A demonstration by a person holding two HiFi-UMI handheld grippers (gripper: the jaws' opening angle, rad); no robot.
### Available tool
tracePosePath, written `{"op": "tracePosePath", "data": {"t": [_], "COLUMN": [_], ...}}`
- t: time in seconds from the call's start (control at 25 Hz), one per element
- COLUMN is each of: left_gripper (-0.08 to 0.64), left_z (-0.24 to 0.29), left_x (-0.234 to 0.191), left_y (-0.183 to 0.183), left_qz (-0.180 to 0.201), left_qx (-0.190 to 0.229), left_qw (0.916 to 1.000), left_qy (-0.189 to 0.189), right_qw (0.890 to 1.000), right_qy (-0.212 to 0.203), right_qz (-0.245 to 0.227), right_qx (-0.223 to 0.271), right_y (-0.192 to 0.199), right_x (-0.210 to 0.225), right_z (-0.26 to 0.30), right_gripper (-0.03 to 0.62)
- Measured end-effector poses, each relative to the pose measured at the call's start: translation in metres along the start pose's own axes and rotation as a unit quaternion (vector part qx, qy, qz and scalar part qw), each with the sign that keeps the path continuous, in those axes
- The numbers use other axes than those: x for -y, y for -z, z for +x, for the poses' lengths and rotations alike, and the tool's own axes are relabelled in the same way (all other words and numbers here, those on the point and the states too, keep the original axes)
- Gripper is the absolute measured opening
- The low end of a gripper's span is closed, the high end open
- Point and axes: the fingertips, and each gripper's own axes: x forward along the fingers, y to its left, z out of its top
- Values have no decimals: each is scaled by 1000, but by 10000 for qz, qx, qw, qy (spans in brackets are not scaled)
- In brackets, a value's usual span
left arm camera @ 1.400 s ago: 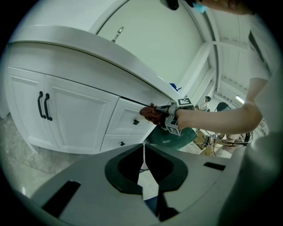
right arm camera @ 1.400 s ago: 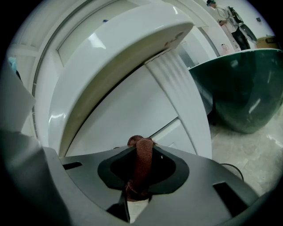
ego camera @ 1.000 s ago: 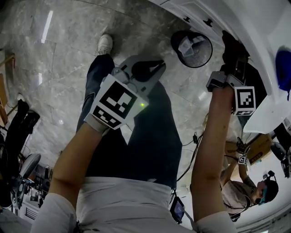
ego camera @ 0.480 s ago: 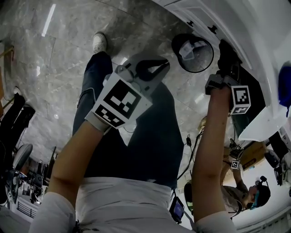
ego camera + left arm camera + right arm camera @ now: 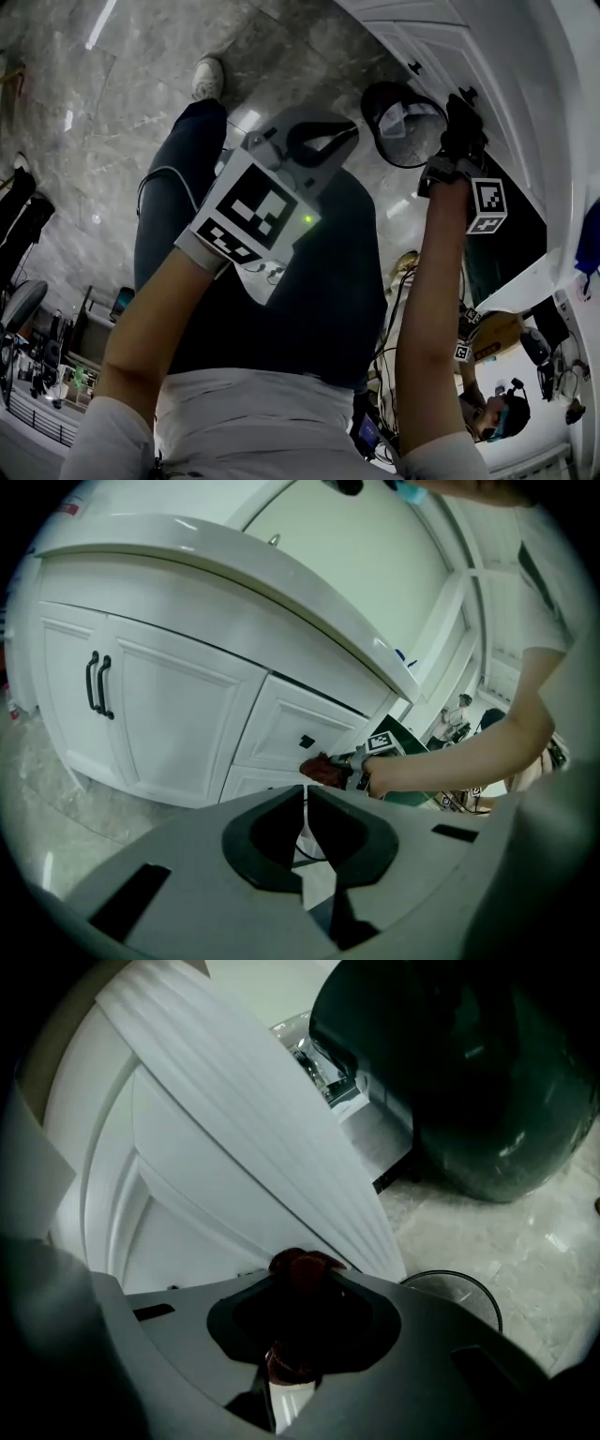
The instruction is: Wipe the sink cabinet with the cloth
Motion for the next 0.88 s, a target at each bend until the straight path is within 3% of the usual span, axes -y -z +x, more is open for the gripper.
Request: {"op": "tracePosePath", "data": {"t": [0.36,0.64,0.88], "left_gripper": [12,12,12], "left_z": [-29,-55,-72], "left_x": [-40,-62,-73], "left_y": [9,10,8], "left_qz": [-472,-603,-599], "left_qx": [158,245,200], "left_qw": [9979,9965,9968], "left_qy": [-414,-522,-484], "right_qw": [9985,9993,9989], "right_qy": [23,12,-90], "right_qz": [-334,101,448], "right_qx": [-425,-361,-76], "right_y": [44,75,79], "right_x": [-24,-56,-81], "right_z": [33,43,35], "right_gripper": [86,84,83]}}
